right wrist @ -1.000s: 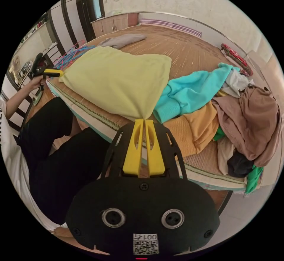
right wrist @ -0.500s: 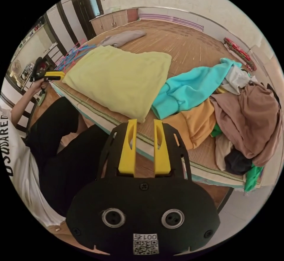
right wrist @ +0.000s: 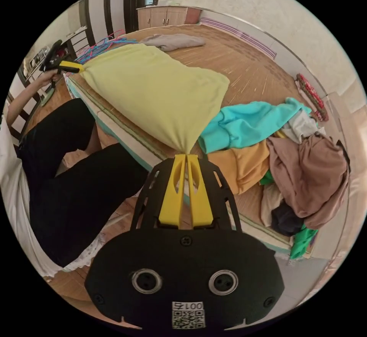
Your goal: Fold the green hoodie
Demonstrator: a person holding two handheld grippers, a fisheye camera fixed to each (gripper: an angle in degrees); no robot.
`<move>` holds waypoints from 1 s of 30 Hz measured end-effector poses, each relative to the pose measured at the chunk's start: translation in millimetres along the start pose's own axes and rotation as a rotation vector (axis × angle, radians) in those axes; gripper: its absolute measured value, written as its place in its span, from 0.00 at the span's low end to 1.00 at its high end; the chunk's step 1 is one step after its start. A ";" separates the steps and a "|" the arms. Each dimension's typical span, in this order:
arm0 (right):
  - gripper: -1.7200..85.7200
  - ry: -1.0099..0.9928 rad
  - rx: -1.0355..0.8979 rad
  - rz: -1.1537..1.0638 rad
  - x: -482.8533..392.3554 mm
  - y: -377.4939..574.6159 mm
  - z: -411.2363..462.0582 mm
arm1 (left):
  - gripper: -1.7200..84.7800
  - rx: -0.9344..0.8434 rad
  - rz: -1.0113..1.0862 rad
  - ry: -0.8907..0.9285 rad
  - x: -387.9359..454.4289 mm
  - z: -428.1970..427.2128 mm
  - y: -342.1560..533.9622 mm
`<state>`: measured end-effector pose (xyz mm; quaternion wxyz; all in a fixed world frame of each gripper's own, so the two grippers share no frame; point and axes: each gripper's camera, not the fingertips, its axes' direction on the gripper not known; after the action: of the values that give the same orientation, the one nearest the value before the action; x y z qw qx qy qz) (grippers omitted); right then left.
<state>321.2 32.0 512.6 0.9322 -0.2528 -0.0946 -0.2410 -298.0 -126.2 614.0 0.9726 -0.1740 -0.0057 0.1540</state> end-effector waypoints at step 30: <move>0.09 -0.150 0.016 0.296 121.3 -221.2 78.9 | 0.08 -0.015 -0.217 0.111 -63.7 121.8 -210.6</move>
<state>311.9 -143.1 710.4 0.9498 -0.2738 -0.1278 -0.0808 -303.8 -292.2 802.8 0.9810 -0.1882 0.0282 0.0379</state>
